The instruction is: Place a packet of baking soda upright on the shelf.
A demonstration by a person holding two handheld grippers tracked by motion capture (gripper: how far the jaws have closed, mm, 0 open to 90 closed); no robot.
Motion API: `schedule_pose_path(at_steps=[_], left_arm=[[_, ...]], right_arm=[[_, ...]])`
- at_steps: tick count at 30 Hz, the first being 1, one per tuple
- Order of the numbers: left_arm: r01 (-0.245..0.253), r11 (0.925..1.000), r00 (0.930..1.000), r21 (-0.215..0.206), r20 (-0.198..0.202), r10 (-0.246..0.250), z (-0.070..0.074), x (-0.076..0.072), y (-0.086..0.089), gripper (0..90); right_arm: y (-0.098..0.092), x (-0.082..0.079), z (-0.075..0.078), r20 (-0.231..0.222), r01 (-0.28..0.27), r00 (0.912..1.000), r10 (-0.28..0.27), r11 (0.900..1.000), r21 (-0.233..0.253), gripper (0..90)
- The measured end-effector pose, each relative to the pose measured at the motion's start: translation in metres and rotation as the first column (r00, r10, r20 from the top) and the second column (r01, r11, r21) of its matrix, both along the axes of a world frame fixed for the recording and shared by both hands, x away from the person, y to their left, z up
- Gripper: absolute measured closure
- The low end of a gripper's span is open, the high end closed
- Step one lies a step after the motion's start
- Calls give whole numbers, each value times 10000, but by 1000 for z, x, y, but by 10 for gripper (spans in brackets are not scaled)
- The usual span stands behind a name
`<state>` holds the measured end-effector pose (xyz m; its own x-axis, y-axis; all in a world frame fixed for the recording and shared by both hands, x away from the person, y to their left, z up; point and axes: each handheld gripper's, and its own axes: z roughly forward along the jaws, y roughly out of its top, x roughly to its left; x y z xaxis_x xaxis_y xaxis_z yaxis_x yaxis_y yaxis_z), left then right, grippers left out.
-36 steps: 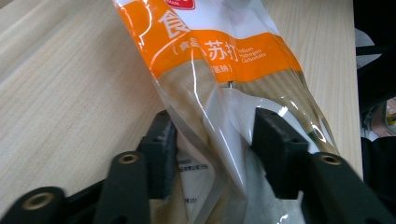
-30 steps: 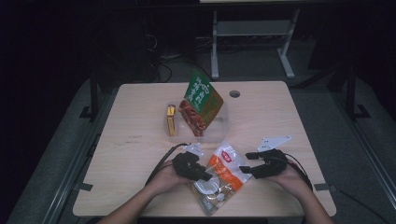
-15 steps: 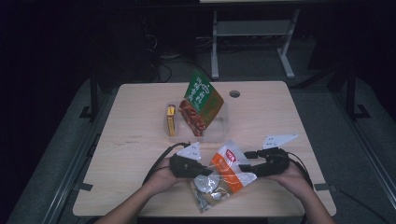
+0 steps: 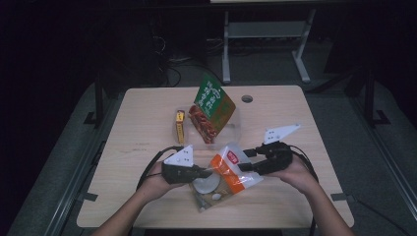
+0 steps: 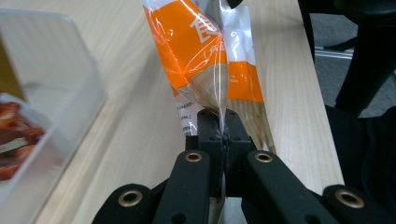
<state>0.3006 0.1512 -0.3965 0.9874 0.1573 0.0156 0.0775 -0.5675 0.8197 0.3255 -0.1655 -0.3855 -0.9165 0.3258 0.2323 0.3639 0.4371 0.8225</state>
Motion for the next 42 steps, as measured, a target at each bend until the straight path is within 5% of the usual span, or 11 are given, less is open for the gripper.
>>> schedule_pose_path(at_steps=[5,9,16,20,37,42], left_arm=[[-192,9994,9998,-302,69,194,6,3,13,892],[-205,9990,9998,-391,64,208,6,5,17,892],[-175,9989,9998,-430,116,180,5,5,15,892],[-166,9992,9998,-363,76,169,4,6,14,892],[-160,9971,9998,-741,-153,149,-2,11,8,851],[-409,9960,9992,-789,-46,407,-4,10,6,674]], right_arm=[[20,17,8,-283,-843,9961,835,9961,-252,563],[29,21,8,-334,-1339,9906,1328,9905,-309,730],[27,20,5,-446,-1497,9878,1494,9887,-24,830],[30,14,7,-254,-1683,9856,1673,9849,-405,895],[24,7,21,-215,-1712,9851,1704,9842,-450,900],[21,6,23,-268,-1740,9845,1735,9846,-148,900]])
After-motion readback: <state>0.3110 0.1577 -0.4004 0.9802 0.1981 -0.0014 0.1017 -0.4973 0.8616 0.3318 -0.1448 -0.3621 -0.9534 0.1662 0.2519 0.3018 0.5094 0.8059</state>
